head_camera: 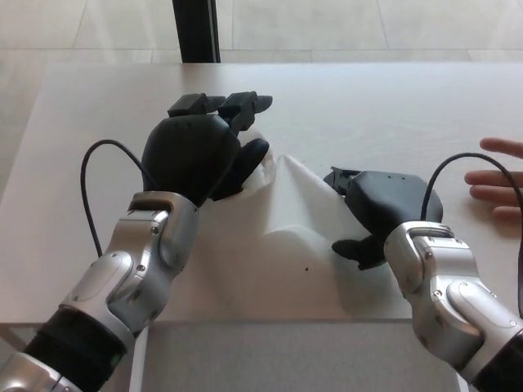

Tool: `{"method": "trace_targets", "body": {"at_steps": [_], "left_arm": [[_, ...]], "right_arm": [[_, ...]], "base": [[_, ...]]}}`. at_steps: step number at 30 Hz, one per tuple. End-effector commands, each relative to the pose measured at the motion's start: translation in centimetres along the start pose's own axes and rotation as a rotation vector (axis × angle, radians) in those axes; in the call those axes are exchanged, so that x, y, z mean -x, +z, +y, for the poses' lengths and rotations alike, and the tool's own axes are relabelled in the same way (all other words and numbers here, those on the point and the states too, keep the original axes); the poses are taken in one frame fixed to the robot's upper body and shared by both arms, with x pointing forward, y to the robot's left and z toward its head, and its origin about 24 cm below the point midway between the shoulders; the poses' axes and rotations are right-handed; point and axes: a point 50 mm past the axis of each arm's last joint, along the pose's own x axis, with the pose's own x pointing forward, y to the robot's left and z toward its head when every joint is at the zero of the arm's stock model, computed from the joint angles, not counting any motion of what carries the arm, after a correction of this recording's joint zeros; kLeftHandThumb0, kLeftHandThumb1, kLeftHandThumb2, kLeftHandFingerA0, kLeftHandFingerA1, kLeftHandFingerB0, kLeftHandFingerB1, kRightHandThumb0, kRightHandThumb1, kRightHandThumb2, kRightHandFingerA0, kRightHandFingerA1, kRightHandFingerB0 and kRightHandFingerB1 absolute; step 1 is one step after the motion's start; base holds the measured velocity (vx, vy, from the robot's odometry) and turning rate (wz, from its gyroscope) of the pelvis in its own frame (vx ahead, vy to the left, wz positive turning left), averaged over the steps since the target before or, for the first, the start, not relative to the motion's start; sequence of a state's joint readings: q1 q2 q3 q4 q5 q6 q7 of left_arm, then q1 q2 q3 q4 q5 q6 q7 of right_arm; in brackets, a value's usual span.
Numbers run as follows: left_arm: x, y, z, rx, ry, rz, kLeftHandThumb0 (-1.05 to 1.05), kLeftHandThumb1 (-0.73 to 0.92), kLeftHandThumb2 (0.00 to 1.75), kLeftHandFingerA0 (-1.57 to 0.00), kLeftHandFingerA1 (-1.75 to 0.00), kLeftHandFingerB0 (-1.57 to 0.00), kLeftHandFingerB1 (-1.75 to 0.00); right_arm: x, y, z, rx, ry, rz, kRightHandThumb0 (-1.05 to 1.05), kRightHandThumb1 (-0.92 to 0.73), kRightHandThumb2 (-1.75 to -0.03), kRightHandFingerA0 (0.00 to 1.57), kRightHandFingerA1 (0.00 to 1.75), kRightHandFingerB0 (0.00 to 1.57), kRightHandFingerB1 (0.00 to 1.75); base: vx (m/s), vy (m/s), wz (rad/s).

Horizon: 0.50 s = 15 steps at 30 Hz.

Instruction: A toilet paper roll is kept in the middle of the desk infront of the robot. The robot places its left hand on the top of the toilet paper roll to hold it still and uses its right hand to tear off a piece of toilet paper from it and hands the paper to a person

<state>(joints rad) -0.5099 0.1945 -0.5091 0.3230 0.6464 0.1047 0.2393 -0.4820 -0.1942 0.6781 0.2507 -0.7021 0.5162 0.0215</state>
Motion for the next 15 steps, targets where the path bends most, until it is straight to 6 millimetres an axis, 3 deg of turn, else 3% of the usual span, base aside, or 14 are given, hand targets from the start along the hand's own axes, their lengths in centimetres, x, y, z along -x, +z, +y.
{"method": "trace_targets", "body": {"at_steps": [1, 8, 9, 11, 13, 14, 15], "left_arm": [[2.8, -2.9, -4.4, -0.025, -0.199, 0.160, -0.35, 0.77, 0.74, -0.22, -0.44, -0.30, -0.41], [3.1, -3.1, -4.6, -0.008, -0.209, 0.169, -0.37, 0.79, 0.71, -0.22, -0.42, -0.30, -0.39], [3.1, -3.1, -4.6, -0.005, -0.214, 0.172, -0.37, 0.80, 0.70, -0.22, -0.41, -0.30, -0.39], [3.2, -3.1, -4.6, -0.005, -0.212, 0.172, -0.38, 0.80, 0.69, -0.23, -0.41, -0.30, -0.38], [3.3, -3.2, -4.6, -0.008, -0.215, 0.172, -0.38, 0.80, 0.68, -0.23, -0.41, -0.30, -0.38], [3.5, -3.2, -4.8, 0.001, -0.219, 0.176, -0.37, 0.79, 0.68, -0.25, -0.40, -0.31, -0.37], [3.5, -3.1, -4.9, 0.003, -0.219, 0.175, -0.36, 0.78, 0.69, -0.25, -0.41, -0.31, -0.38]], "right_arm": [[0.5, -1.0, 1.6, 0.030, -0.338, -0.026, -0.38, -0.41, -0.87, 1.27, 1.40, 0.83, 0.80], [1.0, -1.9, 2.3, -0.038, -0.394, -0.027, -0.37, -0.46, -0.92, 1.29, 1.40, 0.80, 0.82], [1.1, -2.0, 2.3, -0.062, -0.399, -0.027, -0.26, -0.63, -0.66, 1.02, 1.74, 0.83, 0.89], [1.2, -2.2, 2.4, -0.080, -0.399, -0.024, -0.27, -0.64, -0.65, 0.96, 1.75, 0.81, 0.94], [1.3, -2.3, 2.5, -0.139, -0.395, 0.007, -0.25, -0.67, -0.67, 0.93, 1.75, 0.75, 1.22], [1.6, -2.0, 2.1, -0.415, -0.435, 0.070, -0.28, -0.83, -0.70, 0.86, 1.75, 0.63, 1.59], [1.7, -1.9, 1.8, -0.512, -0.439, 0.102, -0.28, -0.83, -0.74, 0.86, 1.75, 0.66, 1.52]], "base": [[0.00, 0.000, 0.00], [0.00, 0.000, 0.00], [0.00, 0.000, 0.00], [0.00, 0.000, 0.00], [0.00, 0.000, 0.00], [0.00, 0.000, 0.00], [0.00, 0.000, 0.00]]}}
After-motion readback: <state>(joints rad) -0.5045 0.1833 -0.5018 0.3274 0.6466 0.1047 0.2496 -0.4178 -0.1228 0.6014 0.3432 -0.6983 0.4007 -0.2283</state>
